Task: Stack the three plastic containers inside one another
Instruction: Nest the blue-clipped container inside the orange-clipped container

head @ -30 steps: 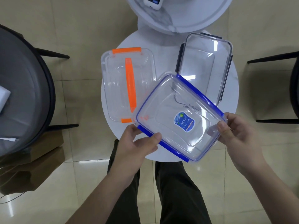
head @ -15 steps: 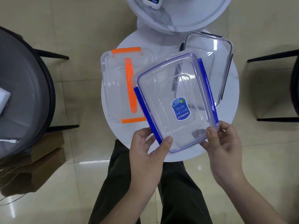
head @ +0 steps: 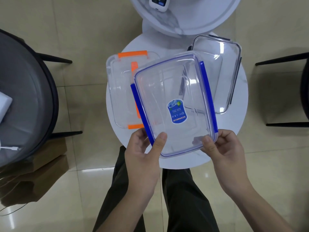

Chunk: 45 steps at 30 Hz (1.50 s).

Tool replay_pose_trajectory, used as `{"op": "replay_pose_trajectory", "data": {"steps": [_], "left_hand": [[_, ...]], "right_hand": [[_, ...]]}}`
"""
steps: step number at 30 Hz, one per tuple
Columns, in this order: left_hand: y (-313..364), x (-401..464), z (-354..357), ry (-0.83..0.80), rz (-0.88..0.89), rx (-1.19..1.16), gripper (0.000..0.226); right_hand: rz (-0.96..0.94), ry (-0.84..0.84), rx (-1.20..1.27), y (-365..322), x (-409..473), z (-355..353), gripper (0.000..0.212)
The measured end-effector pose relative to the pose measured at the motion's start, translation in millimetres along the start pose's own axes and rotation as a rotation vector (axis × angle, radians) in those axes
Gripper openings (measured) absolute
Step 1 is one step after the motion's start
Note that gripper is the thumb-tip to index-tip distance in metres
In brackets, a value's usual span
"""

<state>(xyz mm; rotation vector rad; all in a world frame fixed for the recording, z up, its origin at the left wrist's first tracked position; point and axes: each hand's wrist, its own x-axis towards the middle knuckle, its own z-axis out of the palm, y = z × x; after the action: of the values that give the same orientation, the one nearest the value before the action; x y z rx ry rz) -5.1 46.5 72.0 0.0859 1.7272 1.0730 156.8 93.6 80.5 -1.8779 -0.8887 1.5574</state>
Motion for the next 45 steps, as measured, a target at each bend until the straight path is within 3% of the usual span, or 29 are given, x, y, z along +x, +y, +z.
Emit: {"op": "replay_pose_trajectory", "data": {"steps": [3, 12, 23, 31, 36, 40, 45], "left_hand": [[5, 4, -6, -0.019, 0.025, -0.005, 0.044], [18, 19, -33, -0.008, 0.048, 0.078, 0.057], [36, 44, -61, -0.038, 0.055, 0.163, 0.056], [46, 64, -74, -0.11, 0.04, 0.17, 0.043], [48, 75, -75, -0.084, 0.033, 0.162, 0.052], [48, 87, -73, -0.061, 0.042, 0.173, 0.055], [44, 99, -72, -0.078, 0.009, 0.201, 0.053]], "right_hand": [[0.011, 0.002, 0.013, 0, 0, 4, 0.044], [-0.016, -0.069, 0.005, -8, 8, 23, 0.054], [-0.057, -0.139, -0.125, -21, 27, 66, 0.05], [-0.051, -0.188, -0.152, -21, 37, 83, 0.042], [-0.045, -0.187, -0.174, -19, 45, 91, 0.047], [-0.019, -0.173, -0.167, -14, 54, 98, 0.036], [0.008, -0.18, -0.183, -11, 61, 100, 0.038]]}}
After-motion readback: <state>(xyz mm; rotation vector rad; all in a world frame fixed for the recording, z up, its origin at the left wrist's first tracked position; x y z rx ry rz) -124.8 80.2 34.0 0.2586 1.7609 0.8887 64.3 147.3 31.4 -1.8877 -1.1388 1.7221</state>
